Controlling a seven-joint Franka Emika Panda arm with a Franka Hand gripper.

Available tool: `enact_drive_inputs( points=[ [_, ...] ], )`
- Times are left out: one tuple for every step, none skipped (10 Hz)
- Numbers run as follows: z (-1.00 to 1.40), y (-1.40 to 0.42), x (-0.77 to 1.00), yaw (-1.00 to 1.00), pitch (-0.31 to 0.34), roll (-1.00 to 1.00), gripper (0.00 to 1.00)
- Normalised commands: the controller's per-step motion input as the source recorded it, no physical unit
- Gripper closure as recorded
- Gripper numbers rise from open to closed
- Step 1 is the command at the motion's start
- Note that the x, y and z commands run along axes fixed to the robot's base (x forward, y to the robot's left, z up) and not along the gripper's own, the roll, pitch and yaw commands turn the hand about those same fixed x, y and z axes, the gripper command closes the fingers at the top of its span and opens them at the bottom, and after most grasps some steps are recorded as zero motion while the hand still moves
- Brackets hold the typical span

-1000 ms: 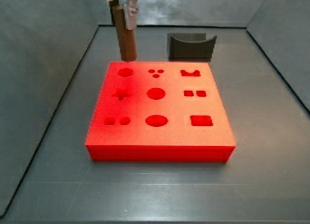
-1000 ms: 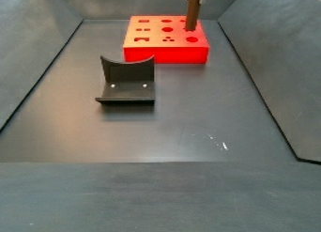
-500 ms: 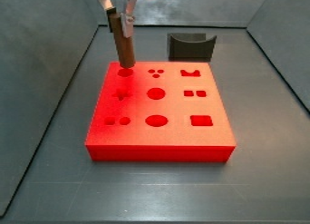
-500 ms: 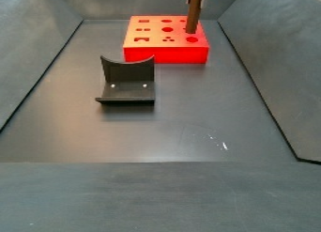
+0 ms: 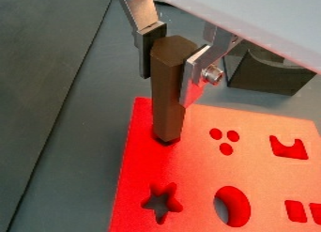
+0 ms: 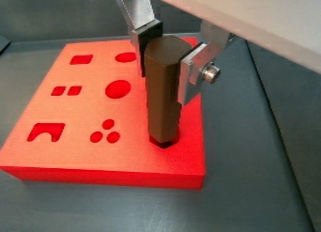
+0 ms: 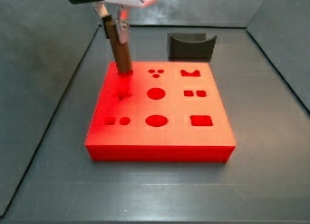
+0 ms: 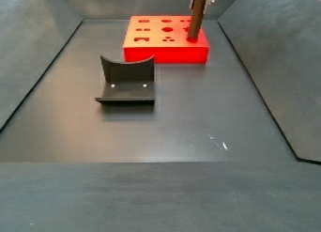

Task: Insert the hexagon object.

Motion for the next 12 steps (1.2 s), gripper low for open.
enact_drive_inputs(
  points=[
    [0.00,-0.08,0.28,0.02,0.093,0.34,1.00],
    [0.00,-0.07,0.24,0.01,0.130,0.40,1.00],
    [-0.06,-0.04,0.11,0.03,0.107,0.28,1.00],
    [-0.14,-0.02,0.00,0.00,0.004,0.09,1.00],
    [-0.14,0.00,-0.06,0.00,0.000,0.00,1.00],
    [-0.04,0.00,-0.04,-0.06,0.029,0.00,1.00],
    [-0.01,0.00,0.00,-0.07,0.130,-0.09,1.00],
    [0.00,0.00,0.00,-0.08,0.187,-0.10,1.00],
    [0.00,0.00,0.03,-0.06,0.207,-0.07,1.00],
    [-0.01,0.00,0.12,-0.05,0.239,-0.02,1.00],
    [-0.08,0.00,0.08,-0.04,0.246,-0.03,1.00],
    [-0.07,0.00,0.07,-0.05,0.281,0.00,1.00]
  ],
)
